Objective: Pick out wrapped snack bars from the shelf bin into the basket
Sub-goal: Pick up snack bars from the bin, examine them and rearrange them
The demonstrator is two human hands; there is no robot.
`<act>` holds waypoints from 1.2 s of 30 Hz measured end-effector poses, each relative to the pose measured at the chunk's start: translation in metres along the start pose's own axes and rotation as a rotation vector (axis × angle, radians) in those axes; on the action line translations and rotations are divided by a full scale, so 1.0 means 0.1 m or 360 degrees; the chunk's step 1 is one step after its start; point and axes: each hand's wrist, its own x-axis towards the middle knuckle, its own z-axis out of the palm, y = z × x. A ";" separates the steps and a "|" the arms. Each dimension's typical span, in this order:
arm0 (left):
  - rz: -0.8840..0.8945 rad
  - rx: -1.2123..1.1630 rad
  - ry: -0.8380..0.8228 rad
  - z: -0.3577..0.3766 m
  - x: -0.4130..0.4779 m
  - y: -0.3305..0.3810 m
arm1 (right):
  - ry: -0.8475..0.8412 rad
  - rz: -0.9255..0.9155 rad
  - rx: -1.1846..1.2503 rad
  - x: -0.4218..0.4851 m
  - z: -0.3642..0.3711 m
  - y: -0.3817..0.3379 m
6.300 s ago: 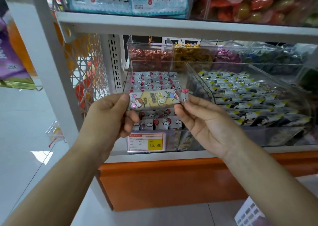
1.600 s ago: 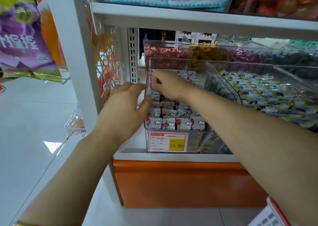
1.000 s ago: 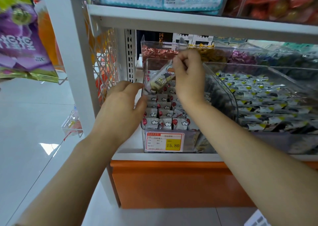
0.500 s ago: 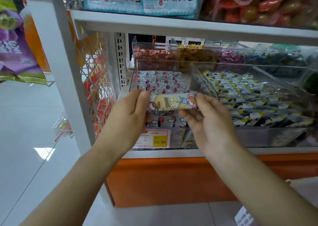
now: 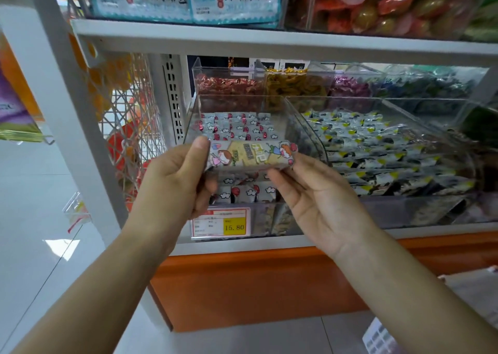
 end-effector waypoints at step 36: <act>0.0201 0.0710 -0.0243 0.00 -0.07 0.00 | -0.0071 -0.0780 -0.1468 -0.01 -0.04 0.03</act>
